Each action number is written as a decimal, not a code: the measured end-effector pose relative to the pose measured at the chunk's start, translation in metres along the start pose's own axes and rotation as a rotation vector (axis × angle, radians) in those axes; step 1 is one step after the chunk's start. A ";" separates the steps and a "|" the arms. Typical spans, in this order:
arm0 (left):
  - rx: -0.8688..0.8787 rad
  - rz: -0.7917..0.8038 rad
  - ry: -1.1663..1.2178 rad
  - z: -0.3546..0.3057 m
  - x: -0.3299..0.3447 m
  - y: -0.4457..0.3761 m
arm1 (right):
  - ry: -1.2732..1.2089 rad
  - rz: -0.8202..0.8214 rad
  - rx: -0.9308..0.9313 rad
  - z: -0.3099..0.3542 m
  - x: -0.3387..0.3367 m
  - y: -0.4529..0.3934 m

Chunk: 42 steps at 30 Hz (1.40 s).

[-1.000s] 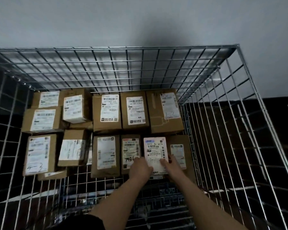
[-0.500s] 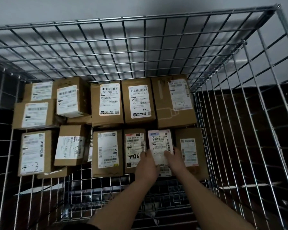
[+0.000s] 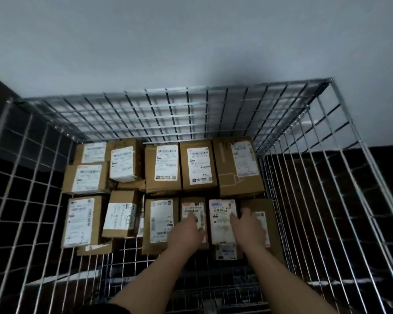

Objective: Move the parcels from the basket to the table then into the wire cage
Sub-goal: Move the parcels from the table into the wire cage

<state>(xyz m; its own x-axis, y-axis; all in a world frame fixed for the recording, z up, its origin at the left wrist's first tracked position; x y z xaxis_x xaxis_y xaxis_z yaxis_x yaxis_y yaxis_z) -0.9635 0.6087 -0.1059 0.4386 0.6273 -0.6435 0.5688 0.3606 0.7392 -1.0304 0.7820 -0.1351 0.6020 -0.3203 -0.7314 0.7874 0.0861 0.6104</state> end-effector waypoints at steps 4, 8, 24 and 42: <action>-0.010 -0.104 -0.028 0.018 -0.091 0.042 | 0.053 -0.072 -0.191 0.077 -0.068 0.044; -0.003 -0.317 -0.086 0.043 -0.192 0.099 | 0.064 -0.166 -0.386 0.173 -0.127 0.106; -0.087 -0.791 -0.125 0.326 -0.434 0.332 | 0.144 -0.346 -0.764 0.502 -0.104 0.403; -0.350 -0.854 0.202 0.514 -0.491 0.388 | 0.163 -0.211 -1.016 0.671 -0.039 0.484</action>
<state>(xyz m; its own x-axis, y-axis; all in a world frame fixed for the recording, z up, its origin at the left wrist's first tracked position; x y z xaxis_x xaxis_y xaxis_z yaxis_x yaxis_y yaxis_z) -0.6007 0.0862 0.3950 -0.1776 0.1511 -0.9724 0.3868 0.9194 0.0722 -0.7620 0.2036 0.3927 0.3905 -0.2967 -0.8715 0.5739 0.8186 -0.0215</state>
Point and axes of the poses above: each hand's wrist, its own y-axis away from the middle knuckle, its own x-axis out of the palm, z = x × y, the point moved 7 cm from there along -y, towards the middle knuckle, and after that the axes turned 8 degrees about -x, right-handed, at the moved point
